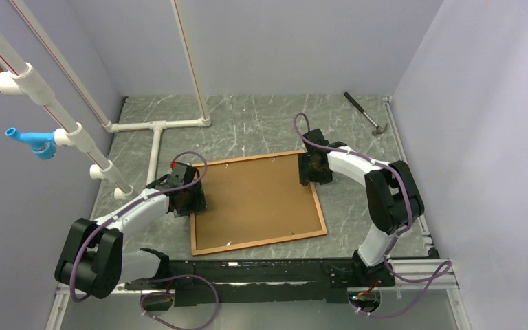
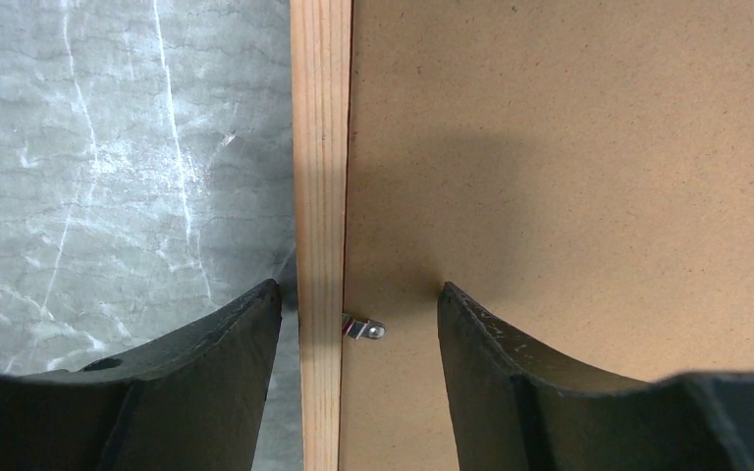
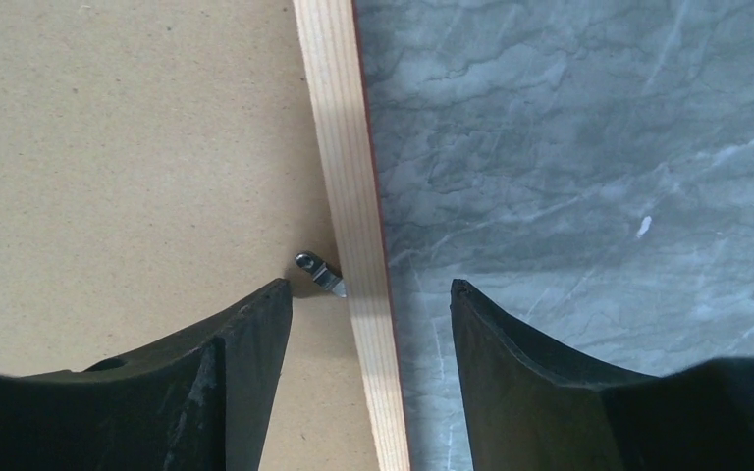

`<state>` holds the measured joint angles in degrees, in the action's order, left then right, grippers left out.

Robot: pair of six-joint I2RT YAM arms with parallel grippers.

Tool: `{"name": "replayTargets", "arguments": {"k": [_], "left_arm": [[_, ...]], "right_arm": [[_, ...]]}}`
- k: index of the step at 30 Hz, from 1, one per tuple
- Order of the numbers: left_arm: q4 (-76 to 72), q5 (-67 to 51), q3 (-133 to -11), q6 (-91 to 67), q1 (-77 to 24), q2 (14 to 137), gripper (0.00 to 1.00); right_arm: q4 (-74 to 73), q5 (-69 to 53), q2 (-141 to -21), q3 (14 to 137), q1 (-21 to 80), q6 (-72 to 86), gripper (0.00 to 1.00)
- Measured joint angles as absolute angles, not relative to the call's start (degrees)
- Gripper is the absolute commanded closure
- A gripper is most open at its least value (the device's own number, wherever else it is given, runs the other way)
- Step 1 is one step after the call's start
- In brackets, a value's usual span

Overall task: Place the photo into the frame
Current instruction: Install the photo frame at the center of the board.

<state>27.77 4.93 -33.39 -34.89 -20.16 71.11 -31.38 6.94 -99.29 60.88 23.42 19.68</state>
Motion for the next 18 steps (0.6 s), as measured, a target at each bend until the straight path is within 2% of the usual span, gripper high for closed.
{"name": "replayTargets", "arguments": {"k": [3, 5, 6, 8, 10, 16, 18], "left_arm": [[27.64, 4.86, -33.39, -34.72, -20.16, 71.22, 0.37], [27.64, 4.80, -33.45, -34.61, -20.16, 71.37, 0.37], [27.59, 4.78, -33.45, -34.57, -20.16, 71.42, 0.37], [27.49, 4.78, -33.47, -34.52, -20.16, 71.44, 0.37], [27.38, 4.78, -33.47, -34.52, -20.16, 71.48, 0.37], [27.20, 4.78, -33.47, -34.52, -20.16, 71.53, 0.37], [27.20, 4.75, -33.47, -34.52, -20.16, 71.53, 0.37]], "right_arm": [[-30.89, 5.96, -99.55, 60.95, 23.40, 19.62, 0.41], [-30.87, 5.23, -100.07, 61.39, 23.35, 19.46, 0.56], [-30.85, 4.60, -100.31, 61.58, 23.38, 19.44, 0.59], [-30.87, 3.75, -100.88, 62.11, 23.38, 19.42, 0.60], [-31.20, 3.66, -101.06, 62.30, 23.29, 19.46, 0.66], [-31.83, 2.81, -101.54, 62.76, 22.46, 19.62, 1.00], [-32.05, 2.68, -101.69, 62.96, 22.17, 19.62, 1.00]]}}
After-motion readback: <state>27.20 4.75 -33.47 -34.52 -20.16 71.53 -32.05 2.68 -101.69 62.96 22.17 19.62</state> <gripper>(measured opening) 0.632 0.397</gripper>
